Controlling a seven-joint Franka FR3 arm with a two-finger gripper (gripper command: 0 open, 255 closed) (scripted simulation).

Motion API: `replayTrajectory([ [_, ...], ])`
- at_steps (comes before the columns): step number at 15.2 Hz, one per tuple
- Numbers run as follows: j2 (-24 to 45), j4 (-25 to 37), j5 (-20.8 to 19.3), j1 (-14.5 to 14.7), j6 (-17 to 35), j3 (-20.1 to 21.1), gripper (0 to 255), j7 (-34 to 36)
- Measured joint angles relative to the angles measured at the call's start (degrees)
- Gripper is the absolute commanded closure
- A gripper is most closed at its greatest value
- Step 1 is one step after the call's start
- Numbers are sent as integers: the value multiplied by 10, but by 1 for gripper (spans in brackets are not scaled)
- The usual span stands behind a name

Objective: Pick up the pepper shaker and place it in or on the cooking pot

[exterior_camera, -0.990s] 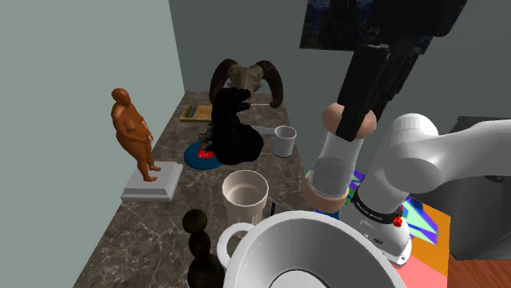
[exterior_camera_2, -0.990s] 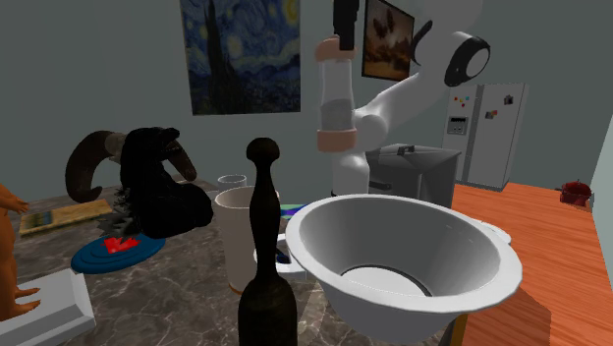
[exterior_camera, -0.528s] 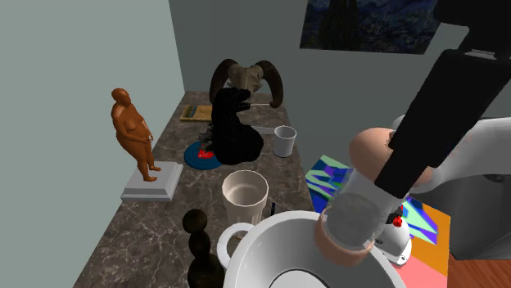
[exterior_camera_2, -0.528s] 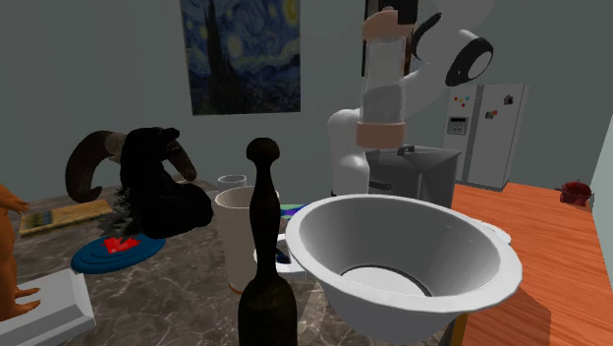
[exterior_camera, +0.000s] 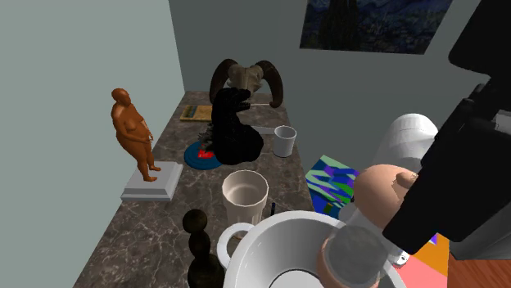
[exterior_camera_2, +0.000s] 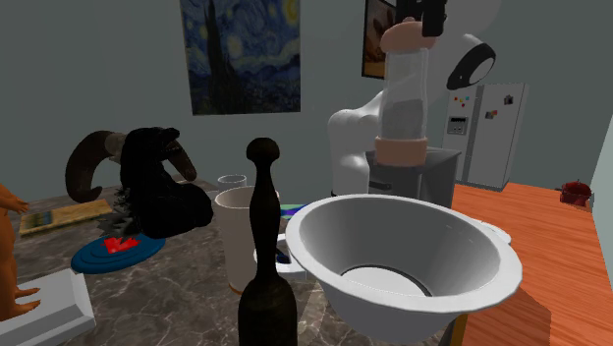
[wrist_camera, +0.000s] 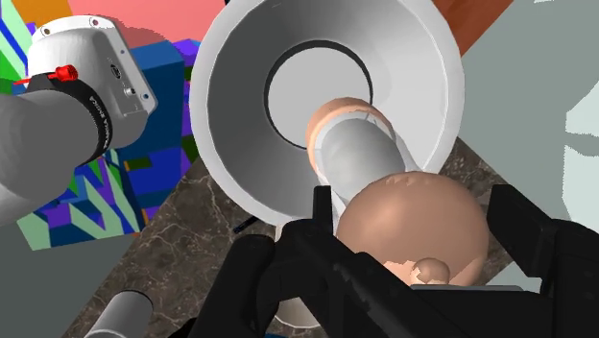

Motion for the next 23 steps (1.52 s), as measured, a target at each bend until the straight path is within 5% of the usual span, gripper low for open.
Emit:
replayTrajectory([
  [23, -85, -176, 71, 39, 97, 71, 255, -29],
])
